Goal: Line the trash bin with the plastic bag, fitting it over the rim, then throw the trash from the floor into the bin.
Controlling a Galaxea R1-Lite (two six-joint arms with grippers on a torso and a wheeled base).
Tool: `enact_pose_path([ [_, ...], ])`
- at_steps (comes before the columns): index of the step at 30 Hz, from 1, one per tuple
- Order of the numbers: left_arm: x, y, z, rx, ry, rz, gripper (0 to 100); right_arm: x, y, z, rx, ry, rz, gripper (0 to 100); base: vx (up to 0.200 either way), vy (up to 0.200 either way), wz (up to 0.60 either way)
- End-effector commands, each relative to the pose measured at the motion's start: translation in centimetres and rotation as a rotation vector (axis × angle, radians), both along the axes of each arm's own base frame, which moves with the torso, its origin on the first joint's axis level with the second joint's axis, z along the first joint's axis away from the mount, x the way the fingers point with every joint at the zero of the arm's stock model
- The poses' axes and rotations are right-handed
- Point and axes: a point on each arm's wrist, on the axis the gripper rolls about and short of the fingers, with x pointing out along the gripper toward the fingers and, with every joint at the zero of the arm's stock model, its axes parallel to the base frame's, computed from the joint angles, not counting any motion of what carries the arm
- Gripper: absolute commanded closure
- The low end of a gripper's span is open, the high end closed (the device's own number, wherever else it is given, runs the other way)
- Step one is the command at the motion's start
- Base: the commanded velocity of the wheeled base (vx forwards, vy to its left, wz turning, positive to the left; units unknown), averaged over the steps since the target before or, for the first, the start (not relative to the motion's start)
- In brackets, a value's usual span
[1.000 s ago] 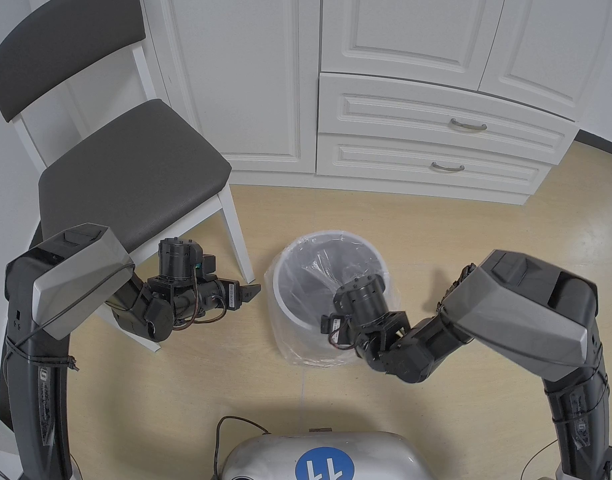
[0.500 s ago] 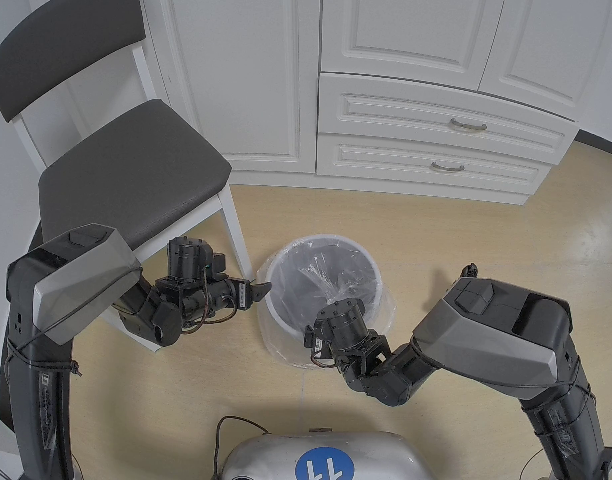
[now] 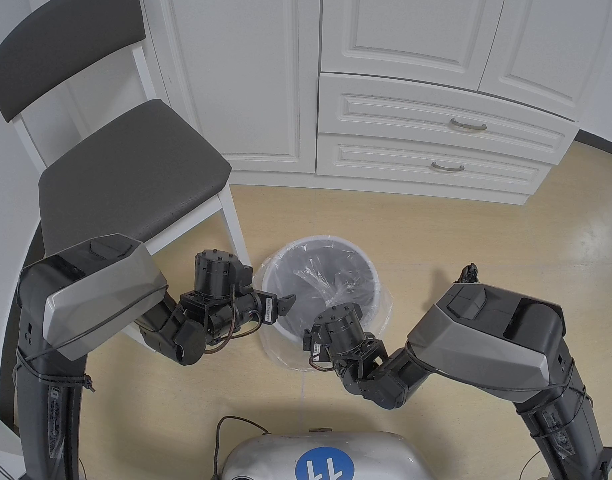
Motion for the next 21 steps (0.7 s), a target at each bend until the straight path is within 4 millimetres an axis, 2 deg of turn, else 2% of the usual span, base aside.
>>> enact_pose_path([
  [1, 0.2, -0.2, -0.4, 0.037, -0.010, 0.028, 0, 0.1, -0.1, 0.0, -0.002, -0.001, -0.004, 0, 0.000, 0.000, 0.00],
  [6, 0.2, 0.4, -0.6, 0.108, -0.023, 0.032, 0, 0.5, -0.5, 0.3, 0.002, -0.005, -0.015, 0, 0.000, 0.000, 0.00],
  [10, 1.3, 1.4, -1.9, 0.121, -0.015, 0.061, 0, 1.0, -1.1, 0.9, 0.009, -0.016, -0.031, 0, 0.000, 0.000, 0.00],
  [18, 1.8, 2.2, -1.6, 0.110, -0.019, 0.075, 0, 2.2, -2.1, 1.2, 0.012, -0.024, -0.063, 0, 0.000, 0.000, 0.00],
  [21, 1.9, 2.4, -1.5, 0.107, -0.021, 0.080, 0, 3.2, -3.4, 2.5, 0.020, -0.041, -0.094, 0, 0.000, 0.000, 0.00],
])
